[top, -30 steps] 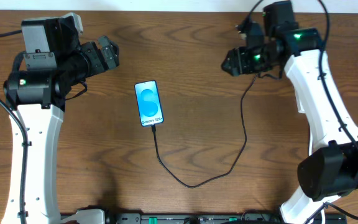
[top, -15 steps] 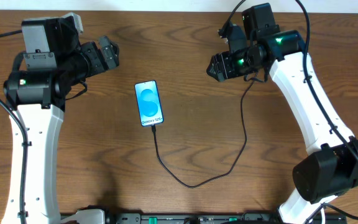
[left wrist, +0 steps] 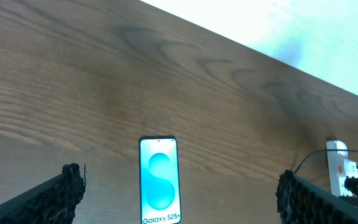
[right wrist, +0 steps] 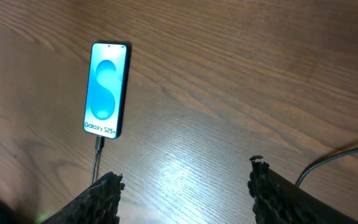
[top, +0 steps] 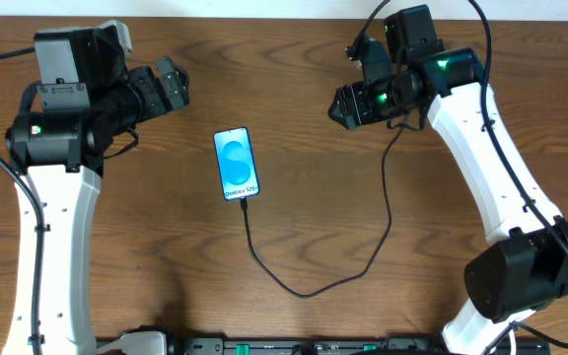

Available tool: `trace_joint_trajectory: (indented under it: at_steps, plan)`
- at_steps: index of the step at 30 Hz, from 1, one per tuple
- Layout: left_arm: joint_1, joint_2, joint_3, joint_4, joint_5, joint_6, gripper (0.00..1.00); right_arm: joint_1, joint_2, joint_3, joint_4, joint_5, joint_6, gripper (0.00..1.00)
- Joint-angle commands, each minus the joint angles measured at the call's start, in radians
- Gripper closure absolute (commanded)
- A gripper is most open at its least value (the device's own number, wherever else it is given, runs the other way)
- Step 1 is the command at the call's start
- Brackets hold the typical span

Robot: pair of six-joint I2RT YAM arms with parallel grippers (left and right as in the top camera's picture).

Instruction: Plug charger to phone and switch on socket

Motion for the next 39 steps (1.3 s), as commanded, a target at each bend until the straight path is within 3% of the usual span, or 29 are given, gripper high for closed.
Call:
trace_joint_trajectory:
  at_steps: [1, 5, 6, 8, 16, 26, 34, 39]
  plan:
    - [0.004, -0.008, 0.003, 0.000, -0.006, -0.002, 0.00, 0.008, -0.035, 0.018, -0.001, -0.003, -0.026, 0.37]
    - [0.004, -0.008, 0.003, 0.000, -0.006, -0.002, 0.00, -0.017, -0.129, 0.033, -0.008, 0.021, -0.026, 0.31]
    - [0.004, -0.008, 0.003, 0.000, -0.006, -0.002, 0.00, -0.020, -0.152, 0.033, -0.008, 0.040, -0.026, 0.24]
    - [0.004, -0.008, 0.003, 0.000, -0.006, -0.002, 0.00, -0.025, -0.221, 0.033, -0.020, 0.111, -0.026, 0.01]
    - [0.004, -0.008, 0.003, 0.000, -0.006, -0.002, 0.00, -0.025, -0.440, 0.033, -0.078, 0.278, -0.044, 0.01]
    - [0.004, -0.008, 0.003, 0.000, -0.006, -0.002, 0.00, -0.025, -0.466, 0.031, -0.015, 0.534, -0.045, 0.01]
    - [0.004, -0.008, 0.003, 0.000, -0.006, -0.002, 0.00, -0.053, -0.472, -0.038, 0.074, 0.527, -0.055, 0.01]
    - [0.004, -0.008, 0.003, 0.000, -0.006, -0.002, 0.00, -0.154, -0.542, -0.165, 0.144, 0.399, -0.087, 0.01]
